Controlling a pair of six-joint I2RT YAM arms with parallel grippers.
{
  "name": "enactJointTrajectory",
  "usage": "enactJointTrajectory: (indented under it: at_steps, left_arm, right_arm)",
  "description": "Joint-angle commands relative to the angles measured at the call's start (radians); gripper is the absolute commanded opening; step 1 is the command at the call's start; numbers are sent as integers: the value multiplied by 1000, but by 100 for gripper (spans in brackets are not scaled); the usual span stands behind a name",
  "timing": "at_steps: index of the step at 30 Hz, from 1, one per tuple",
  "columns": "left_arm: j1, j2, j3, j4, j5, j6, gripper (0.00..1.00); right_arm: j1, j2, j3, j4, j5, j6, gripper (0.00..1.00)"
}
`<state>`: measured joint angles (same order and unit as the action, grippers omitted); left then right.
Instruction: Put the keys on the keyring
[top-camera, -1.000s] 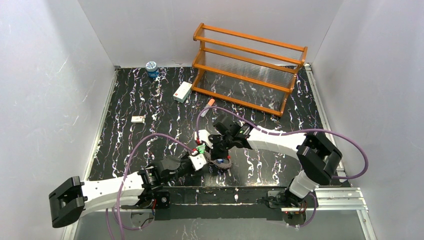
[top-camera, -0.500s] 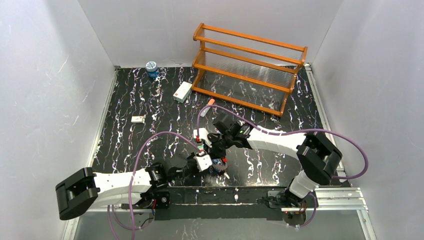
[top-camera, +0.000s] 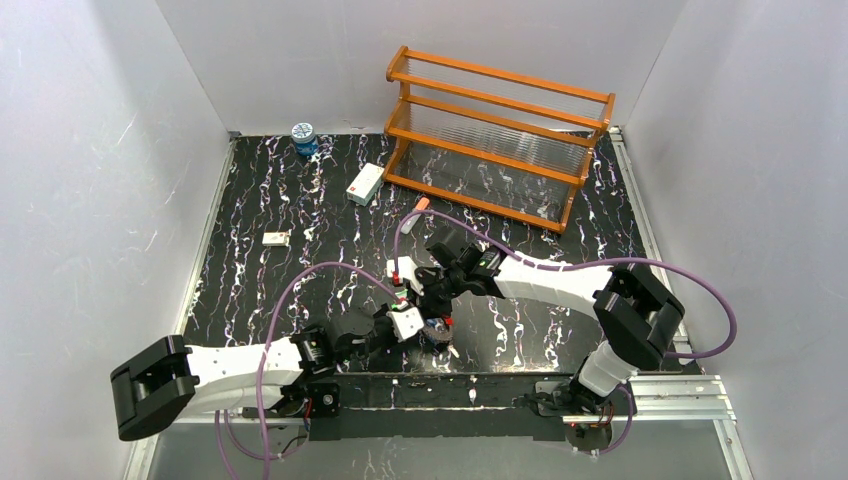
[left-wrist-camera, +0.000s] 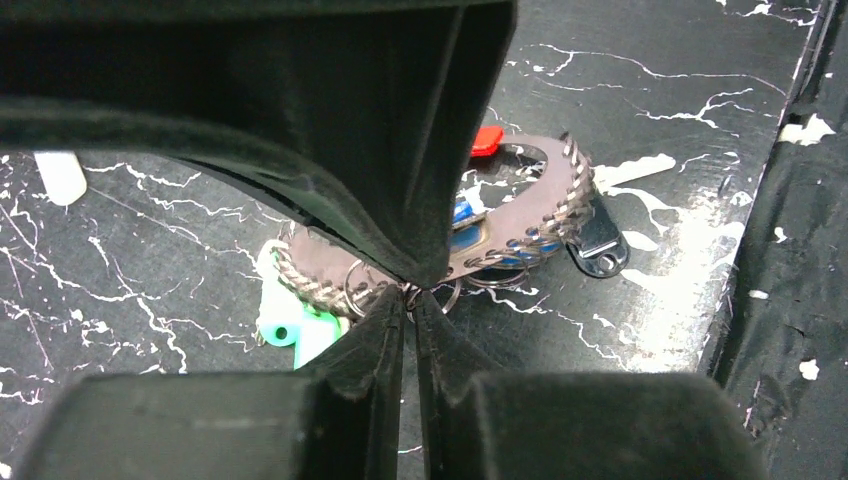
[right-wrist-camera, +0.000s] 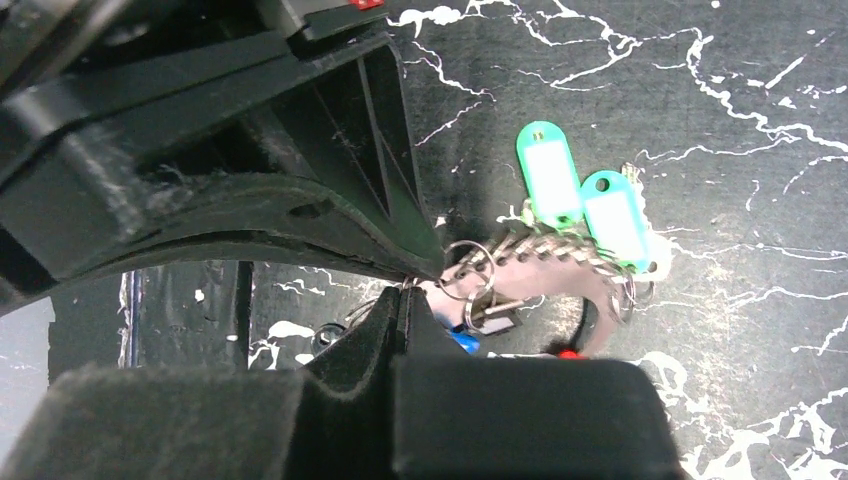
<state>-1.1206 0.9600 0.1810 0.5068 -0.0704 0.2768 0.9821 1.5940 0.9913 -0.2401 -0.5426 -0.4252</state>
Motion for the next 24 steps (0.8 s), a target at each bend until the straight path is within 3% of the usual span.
enactJointTrajectory:
  at_steps: [1, 9, 10, 13, 16, 24]
  left_arm:
    - [-2, -21, 29, 75, 22, -10, 0]
    - [-2, -45, -7, 132, 23, -43, 0]
    - [-2, -53, -16, 137, 21, -46, 0]
    - [-2, -82, -45, 161, 14, -62, 0]
    - [-2, -110, -78, 206, 4, -86, 0]
    - [-2, -144, -158, 376, -6, -149, 0]
  right_arm:
    - [3, -33, 13, 47, -32, -13, 1]
    - [2, -48, -12, 85, -20, -9, 1]
    - [-1, -52, -19, 101, -7, -2, 5]
    - [-22, -78, -43, 150, -2, 31, 30]
    - [-45, -124, -91, 217, -14, 52, 42]
    - [-189, -211, -207, 379, -265, 111, 39]
